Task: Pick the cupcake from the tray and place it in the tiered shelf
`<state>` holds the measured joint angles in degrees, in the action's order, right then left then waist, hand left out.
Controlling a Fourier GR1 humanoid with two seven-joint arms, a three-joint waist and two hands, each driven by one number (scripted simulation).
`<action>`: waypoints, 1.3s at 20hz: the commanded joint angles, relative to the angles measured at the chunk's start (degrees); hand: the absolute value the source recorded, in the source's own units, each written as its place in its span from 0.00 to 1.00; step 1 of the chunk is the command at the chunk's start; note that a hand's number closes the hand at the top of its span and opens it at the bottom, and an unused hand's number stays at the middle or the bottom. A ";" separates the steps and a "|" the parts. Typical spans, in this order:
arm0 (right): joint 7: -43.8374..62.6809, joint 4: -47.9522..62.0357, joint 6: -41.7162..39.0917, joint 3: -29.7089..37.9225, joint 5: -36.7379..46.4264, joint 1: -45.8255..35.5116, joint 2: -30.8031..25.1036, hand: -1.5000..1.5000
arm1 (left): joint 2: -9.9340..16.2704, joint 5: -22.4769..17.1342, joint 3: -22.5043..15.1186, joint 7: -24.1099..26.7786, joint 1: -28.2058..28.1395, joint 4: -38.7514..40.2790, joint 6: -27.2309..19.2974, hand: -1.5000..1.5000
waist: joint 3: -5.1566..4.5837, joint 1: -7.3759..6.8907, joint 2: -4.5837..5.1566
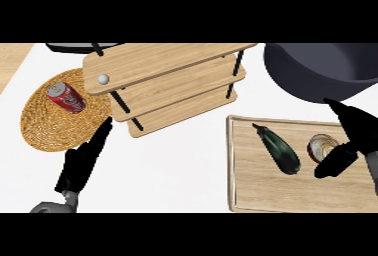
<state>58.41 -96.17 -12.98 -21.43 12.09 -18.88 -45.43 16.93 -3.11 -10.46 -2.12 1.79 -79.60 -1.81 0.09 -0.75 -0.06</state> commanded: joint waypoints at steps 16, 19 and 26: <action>3.92 3.32 -7.29 2.13 11.90 1.16 5.55 0.00 | -2.87 2.95 1.48 -3.92 0.06 -1.26 0.86 0.50 | -0.11 0.69 0.02; 3.14 5.62 -9.16 2.50 12.46 0.07 5.57 0.00 | -0.89 1.89 3.15 1.80 -2.84 1.24 4.06 0.50 | -0.13 0.52 0.06; -1.04 10.19 -8.71 3.98 18.74 1.72 10.46 0.00 | -4.21 4.52 3.06 -2.33 -0.55 -0.06 2.07 0.50 | -0.10 0.63 0.06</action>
<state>55.36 -87.15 -18.51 -18.51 28.62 -16.92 -37.10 13.97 0.32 -7.43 -3.17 1.17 -80.32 0.45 0.14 -0.17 -0.15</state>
